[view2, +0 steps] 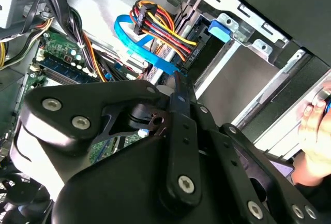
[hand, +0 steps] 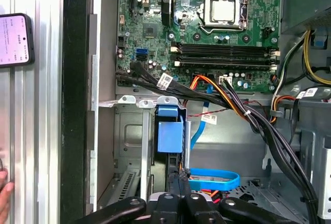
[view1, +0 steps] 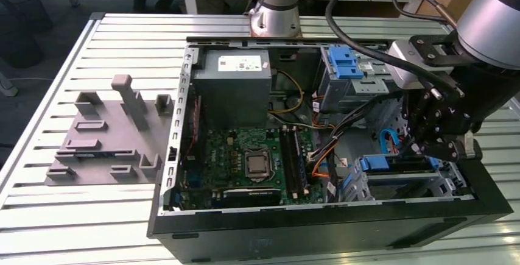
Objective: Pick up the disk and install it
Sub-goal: 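Insert the second disk wire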
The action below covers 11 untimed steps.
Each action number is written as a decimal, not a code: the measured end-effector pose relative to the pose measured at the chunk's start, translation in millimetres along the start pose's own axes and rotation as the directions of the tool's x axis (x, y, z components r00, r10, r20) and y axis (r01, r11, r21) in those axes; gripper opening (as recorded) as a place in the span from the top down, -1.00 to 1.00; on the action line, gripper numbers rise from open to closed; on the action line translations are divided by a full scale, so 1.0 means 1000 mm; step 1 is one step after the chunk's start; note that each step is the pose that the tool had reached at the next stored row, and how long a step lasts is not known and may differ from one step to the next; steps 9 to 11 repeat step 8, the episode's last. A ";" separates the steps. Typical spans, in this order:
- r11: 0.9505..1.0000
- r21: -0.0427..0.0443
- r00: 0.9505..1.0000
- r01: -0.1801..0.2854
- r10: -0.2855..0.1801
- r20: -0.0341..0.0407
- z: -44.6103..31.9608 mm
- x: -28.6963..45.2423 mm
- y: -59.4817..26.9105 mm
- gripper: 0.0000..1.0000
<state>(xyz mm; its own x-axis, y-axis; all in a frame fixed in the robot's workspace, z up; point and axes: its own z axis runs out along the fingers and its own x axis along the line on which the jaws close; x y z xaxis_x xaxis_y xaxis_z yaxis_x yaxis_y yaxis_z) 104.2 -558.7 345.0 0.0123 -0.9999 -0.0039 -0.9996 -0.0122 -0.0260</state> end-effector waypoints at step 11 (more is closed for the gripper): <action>1.000 0.000 1.000 0.000 0.000 0.000 -0.0001 0.0000 0.0000 0.79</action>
